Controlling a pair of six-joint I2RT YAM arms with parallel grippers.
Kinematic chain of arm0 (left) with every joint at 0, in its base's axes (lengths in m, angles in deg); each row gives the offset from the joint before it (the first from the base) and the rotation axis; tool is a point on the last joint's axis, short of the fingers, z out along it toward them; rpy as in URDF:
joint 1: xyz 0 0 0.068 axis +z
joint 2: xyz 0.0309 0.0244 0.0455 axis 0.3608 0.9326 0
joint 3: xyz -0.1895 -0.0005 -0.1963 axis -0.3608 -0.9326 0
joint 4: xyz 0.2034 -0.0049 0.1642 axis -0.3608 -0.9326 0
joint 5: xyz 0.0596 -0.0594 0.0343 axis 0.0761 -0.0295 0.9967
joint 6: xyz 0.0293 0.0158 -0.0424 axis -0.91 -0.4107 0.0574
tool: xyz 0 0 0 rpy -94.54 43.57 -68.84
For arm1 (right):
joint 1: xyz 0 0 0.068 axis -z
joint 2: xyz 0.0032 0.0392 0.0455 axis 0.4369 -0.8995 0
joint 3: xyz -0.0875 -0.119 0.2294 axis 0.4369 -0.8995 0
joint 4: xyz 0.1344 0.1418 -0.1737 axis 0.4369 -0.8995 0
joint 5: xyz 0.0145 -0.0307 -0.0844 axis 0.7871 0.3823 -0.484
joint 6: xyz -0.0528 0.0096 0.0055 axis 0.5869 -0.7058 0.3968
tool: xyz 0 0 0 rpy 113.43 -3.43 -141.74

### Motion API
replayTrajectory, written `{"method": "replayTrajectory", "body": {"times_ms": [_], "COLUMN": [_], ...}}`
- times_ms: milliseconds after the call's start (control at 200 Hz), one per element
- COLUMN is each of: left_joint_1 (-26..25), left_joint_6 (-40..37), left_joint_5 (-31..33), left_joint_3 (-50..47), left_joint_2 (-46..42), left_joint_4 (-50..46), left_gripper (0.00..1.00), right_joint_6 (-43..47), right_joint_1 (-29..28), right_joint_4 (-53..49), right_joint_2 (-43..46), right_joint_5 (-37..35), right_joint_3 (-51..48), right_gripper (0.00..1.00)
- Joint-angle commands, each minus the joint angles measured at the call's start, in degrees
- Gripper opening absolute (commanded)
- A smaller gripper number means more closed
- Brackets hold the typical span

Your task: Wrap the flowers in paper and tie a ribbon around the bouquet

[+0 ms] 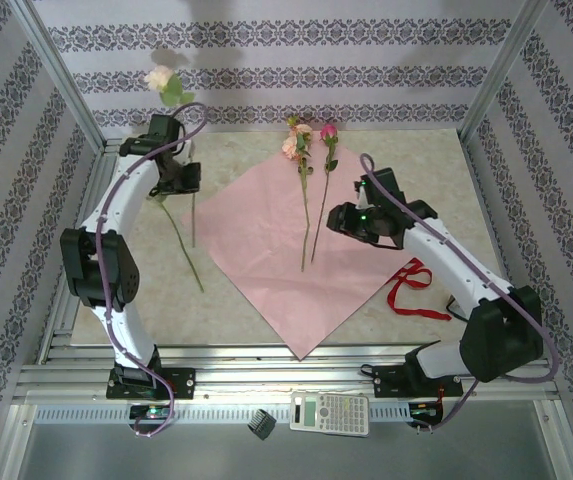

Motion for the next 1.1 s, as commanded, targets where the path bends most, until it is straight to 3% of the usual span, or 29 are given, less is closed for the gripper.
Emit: {"method": "replayTrajectory", "body": {"times_ms": [0, 150, 355, 480, 649, 859, 939, 1029, 1094], "left_joint_1": [-6.40, -13.78, -19.46, -21.50, -22.87, -23.16, -23.16, -23.20, -23.16], "left_joint_6": [7.79, 15.55, 24.09, 24.50, 24.24, 24.91, 24.19, 22.96, 21.99], "left_joint_5": [-11.34, -15.18, -18.91, -19.67, -19.09, -17.58, -17.29, -17.01, -16.09], "left_joint_3": [1.92, 5.35, 11.67, 19.96, 32.16, 33.88, 34.09, 34.88, 35.61], "left_joint_2": [1.00, 6.92, 19.67, 28.69, 39.04, 41.66, 41.67, 41.47, 40.46], "left_joint_4": [6.90, 18.61, 33.21, 33.16, 25.71, 23.27, 21.39, 18.17, 15.32], "left_gripper": [0.00, 0.00, 0.00, 0.00, 0.00, 0.00, 0.08, 0.30, 0.39], "right_joint_6": [-1.67, -1.60, -1.94, -2.02, -2.02, -2.11, -2.20, -2.63, -2.82], "right_joint_1": [3.41, 6.87, 9.10, 10.02, 10.74, 11.20, 11.21, 11.20, 11.02], "right_joint_4": [0.35, -0.25, -0.75, -1.05, -1.54, -1.53, -1.30, -0.68, -0.40], "right_joint_2": [1.76, 3.27, 5.50, 6.91, 8.32, 9.21, 8.87, 8.22, 7.64], "right_joint_5": [0.53, 1.38, 2.31, 2.83, 3.50, 3.83, 4.09, 4.49, 4.60], "right_joint_3": [-2.10, -3.19, -4.61, -5.67, -6.90, -8.00, -8.10, -8.05, -7.68], "right_gripper": [0.48, 0.48, 0.47, 0.48, 0.48, 0.48, 0.48, 0.48, 0.48]}}
